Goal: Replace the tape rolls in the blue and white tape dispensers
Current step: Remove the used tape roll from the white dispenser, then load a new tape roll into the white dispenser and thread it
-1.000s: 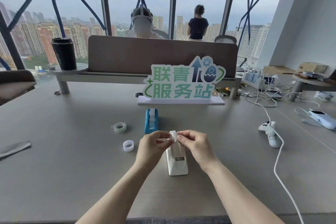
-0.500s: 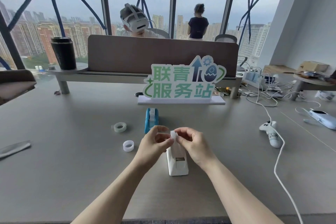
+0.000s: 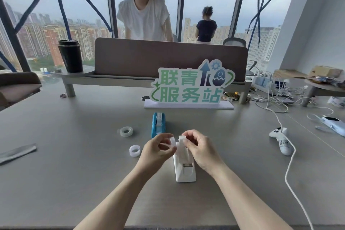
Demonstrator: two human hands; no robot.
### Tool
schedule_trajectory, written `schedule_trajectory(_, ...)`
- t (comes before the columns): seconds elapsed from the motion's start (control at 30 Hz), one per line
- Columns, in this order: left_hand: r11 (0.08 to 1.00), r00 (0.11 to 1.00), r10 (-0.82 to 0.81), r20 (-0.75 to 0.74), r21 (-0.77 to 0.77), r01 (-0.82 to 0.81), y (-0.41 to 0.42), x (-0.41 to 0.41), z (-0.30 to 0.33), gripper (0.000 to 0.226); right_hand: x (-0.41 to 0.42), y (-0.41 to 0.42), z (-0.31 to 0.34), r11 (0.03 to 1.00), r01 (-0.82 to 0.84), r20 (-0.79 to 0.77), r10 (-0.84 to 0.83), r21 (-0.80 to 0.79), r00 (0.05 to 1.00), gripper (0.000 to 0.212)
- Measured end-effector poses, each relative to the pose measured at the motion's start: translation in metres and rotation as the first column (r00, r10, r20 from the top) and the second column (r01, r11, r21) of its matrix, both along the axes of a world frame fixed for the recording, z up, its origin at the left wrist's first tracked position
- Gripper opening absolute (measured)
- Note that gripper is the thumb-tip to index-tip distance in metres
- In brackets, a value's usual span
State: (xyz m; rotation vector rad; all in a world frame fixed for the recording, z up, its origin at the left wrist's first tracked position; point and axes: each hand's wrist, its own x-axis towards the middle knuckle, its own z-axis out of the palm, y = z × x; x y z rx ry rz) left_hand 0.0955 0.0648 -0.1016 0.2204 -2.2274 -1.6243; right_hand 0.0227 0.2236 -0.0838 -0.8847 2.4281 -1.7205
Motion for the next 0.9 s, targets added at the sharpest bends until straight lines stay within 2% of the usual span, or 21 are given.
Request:
schedule_trajectory(0.17,0.934,0.949,0.315,-0.008,-0.173,-0.311,-0.040,0.020,-0.002,0.030,0.008,-0.028,0.011,0.999,-0.010,-0.060,0.013,0.040,0.998,0.010)
schedule_trajectory(0.27,0.869,0.896,0.435,0.092,-0.303,-0.391,-0.070,0.034,-0.006,0.031,0.011,-0.054,0.012,0.990,-0.039,-0.145,0.058,0.133,0.988,0.018)
schedule_trajectory(0.4,0.830,0.849,0.478,0.226,-0.432,-0.353,-0.094,0.047,-0.016,0.044,0.017,-0.079,0.009,0.964,-0.014,-0.212,0.073,0.266,0.975,0.018)
schedule_trajectory(0.57,0.758,0.809,0.519,0.278,-0.586,-0.285,-0.099,0.047,-0.017,0.042,0.022,-0.094,0.005,0.941,0.008,-0.211,0.068,0.339,0.975,0.023)
schedule_trajectory(0.67,0.800,0.821,0.480,0.309,-0.538,-0.265,-0.104,0.045,-0.013,0.051,0.020,-0.096,0.003,0.929,0.018,-0.198,0.060,0.369,0.978,0.023)
schedule_trajectory(0.77,0.815,0.850,0.469,0.240,-0.487,-0.313,-0.115,0.034,-0.009,0.047,0.016,-0.094,0.005,0.935,0.031,-0.200,0.043,0.352,0.979,0.018)
schedule_trajectory(0.9,0.745,0.853,0.488,0.184,-0.596,-0.298,-0.123,0.006,-0.003,0.040,0.010,-0.091,0.008,0.943,0.018,-0.179,0.044,0.332,0.983,0.015)
